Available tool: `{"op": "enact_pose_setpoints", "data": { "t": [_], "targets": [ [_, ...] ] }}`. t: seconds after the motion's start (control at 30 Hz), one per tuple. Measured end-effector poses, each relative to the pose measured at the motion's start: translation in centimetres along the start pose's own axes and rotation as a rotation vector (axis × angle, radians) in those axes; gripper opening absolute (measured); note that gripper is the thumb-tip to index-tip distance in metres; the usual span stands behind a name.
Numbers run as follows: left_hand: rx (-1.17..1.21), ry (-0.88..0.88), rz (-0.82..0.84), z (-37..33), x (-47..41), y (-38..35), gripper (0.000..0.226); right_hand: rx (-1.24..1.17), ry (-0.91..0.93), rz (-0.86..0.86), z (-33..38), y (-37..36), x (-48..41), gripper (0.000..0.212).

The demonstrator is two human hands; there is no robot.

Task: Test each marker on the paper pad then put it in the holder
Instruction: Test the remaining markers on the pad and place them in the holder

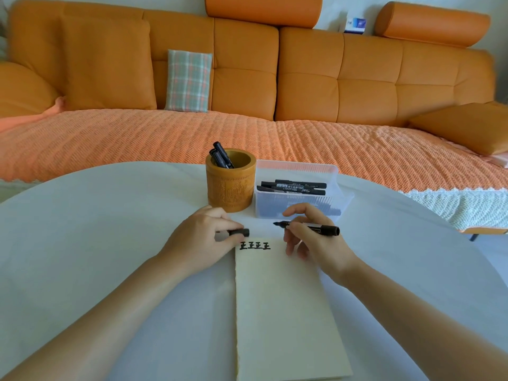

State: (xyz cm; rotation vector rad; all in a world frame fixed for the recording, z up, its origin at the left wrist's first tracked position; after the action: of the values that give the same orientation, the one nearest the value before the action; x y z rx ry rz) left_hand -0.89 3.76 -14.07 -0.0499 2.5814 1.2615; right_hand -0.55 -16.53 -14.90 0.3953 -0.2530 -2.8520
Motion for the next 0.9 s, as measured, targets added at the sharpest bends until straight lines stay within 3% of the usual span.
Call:
{"op": "enact_pose_setpoints", "data": {
  "t": [0.27, 0.53, 0.67, 0.9],
  "targets": [
    [-0.04, 0.175, 0.058, 2.4, -0.9, -1.5, 0.028, 0.055, -0.08, -0.055, -1.5, 0.2, -0.3, 0.012],
    [-0.156, 0.074, 0.19, 0.5, 0.0, -3.0, 0.08, 0.105, -0.053, -0.019, -1.3, 0.3, -0.8, 0.014],
    [-0.086, 0.037, 0.181, 0.3, 0.0, -3.1, 0.072, 0.126, -0.048, 0.018, -1.8, -0.2, -0.6, 0.028],
    [-0.063, 0.036, 0.215, 0.4, 0.0, -3.4, 0.07, 0.132, -0.056, 0.017, -1.7, -0.3, -0.5, 0.028]
  ]
}}
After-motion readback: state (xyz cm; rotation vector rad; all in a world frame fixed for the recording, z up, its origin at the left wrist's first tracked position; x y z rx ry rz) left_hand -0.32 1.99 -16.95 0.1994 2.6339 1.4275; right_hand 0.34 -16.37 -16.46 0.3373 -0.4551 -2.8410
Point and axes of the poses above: each hand's wrist, its own x-axis away from the middle knuckle, its own y-axis out of the back of the hand, z = x × y, the point moved 10 cm from there along -x, towards the middle knuckle, and after that the axes turned 11 degrees about y, right-handed, at the moved point
